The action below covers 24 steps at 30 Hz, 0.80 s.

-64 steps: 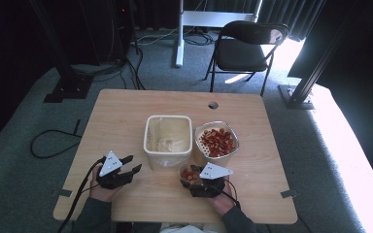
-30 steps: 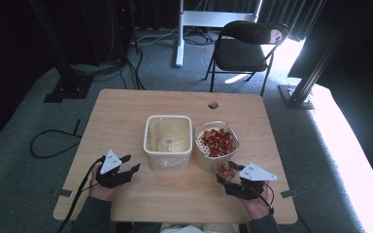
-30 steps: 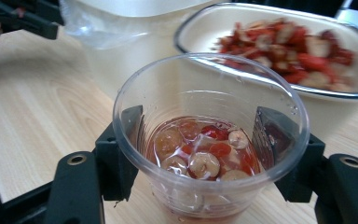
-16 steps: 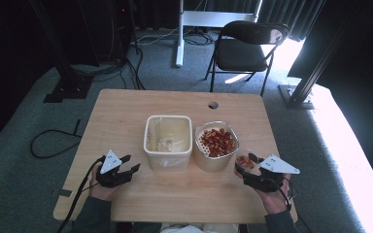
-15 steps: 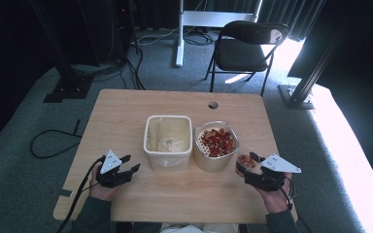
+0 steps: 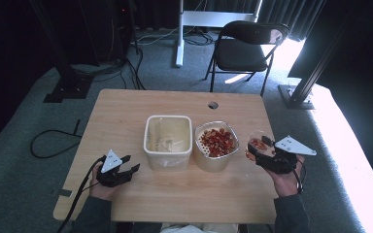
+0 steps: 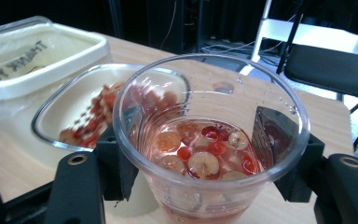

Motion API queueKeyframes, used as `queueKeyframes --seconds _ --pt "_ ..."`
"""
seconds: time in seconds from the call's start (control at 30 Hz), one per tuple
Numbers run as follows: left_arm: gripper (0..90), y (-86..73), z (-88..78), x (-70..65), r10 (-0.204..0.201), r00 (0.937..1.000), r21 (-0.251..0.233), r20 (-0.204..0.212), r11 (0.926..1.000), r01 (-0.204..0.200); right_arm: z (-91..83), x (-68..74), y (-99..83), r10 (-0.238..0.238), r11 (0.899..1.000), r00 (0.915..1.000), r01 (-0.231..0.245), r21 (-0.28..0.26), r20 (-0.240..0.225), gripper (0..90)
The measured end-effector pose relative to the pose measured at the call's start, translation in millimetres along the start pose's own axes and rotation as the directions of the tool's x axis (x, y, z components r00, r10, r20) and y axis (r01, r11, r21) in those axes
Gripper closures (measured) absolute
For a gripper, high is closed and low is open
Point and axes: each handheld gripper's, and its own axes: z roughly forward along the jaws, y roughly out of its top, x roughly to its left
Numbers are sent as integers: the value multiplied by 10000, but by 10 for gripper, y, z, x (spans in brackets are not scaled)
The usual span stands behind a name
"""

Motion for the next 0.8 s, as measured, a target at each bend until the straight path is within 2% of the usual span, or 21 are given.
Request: queueKeyframes --seconds 0.27,0.5,0.8 --pt "473 -12 9 2 14 10000 67 11 10000 -15 101 -55 158 225 9996 9997 -223 -144 101 348" --pt "473 -12 14 -7 57 10000 74 28 10000 -57 172 -25 208 161 9998 9998 -160 -67 114 348" --pt "472 -15 23 -20 67 10000 136 33 9999 -68 272 -11 313 -215 9996 9992 209 177 340 348"
